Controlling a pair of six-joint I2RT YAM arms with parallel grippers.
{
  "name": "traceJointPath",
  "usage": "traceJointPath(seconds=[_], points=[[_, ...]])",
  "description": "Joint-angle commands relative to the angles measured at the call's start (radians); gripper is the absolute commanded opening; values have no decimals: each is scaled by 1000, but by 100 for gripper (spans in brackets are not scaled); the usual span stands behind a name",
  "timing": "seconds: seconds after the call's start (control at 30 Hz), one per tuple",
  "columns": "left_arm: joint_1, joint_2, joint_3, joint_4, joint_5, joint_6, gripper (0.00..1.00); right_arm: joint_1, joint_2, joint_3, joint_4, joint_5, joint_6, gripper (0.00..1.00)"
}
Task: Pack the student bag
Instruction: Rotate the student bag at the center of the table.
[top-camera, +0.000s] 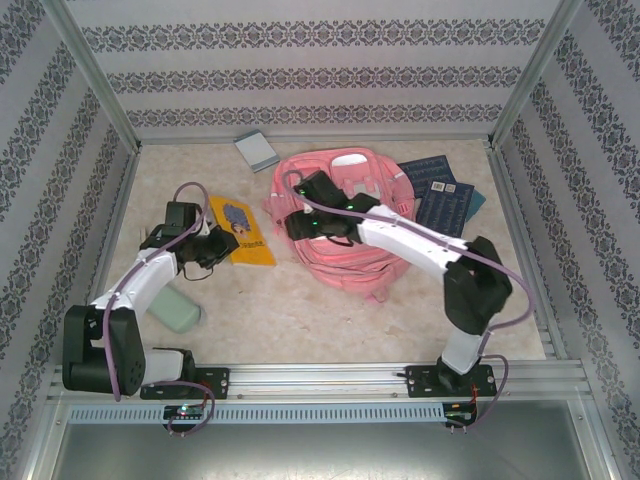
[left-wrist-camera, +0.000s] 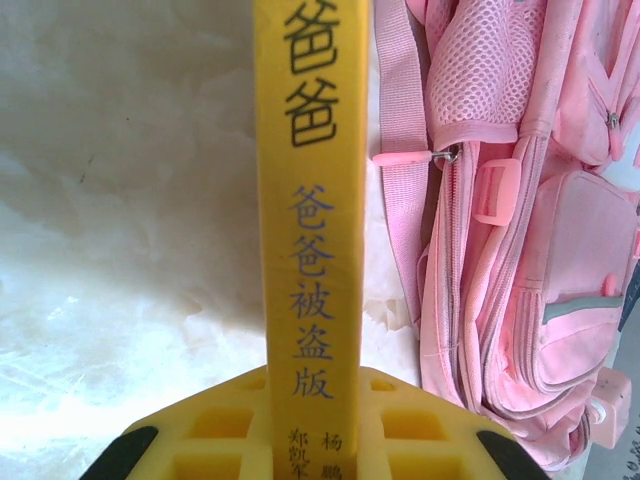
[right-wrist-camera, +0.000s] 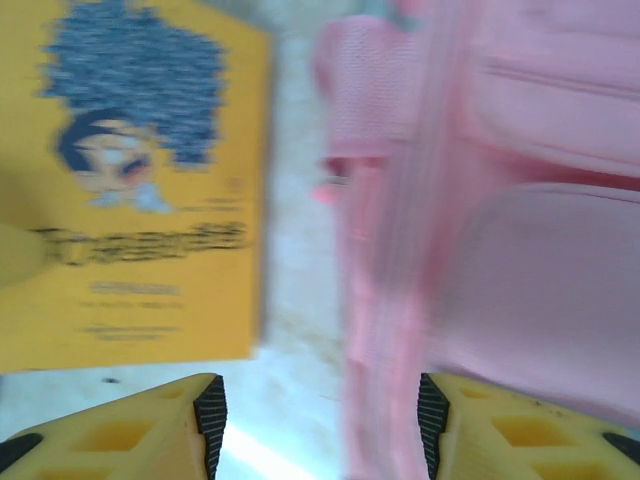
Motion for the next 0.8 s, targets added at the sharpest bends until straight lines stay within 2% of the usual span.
traceJointPath(seconds=[0.0,0.17,0.27,0.4,0.53,0.77], points=[[-9,-47,60,-35,-24,43,0,-87,-62,-127,-117,121,-72,55],[-9,-55,93,-59,-32,54,0,-216,-148,-283,-126,109,-81,51],[-9,-55,107,-68,-42,54,0,-217,-141,-330,-108,65,-86,48],[-9,-62,139,-100,-67,61,0,-147,-72,-349,-75,12,-47,46],[-9,-73,198,-177,-115,88,0,-36,13,-314,-32,-14,18,46],[-9,-120,246,-245,-160,99,0,91,198,-47,11,-111,122,45]])
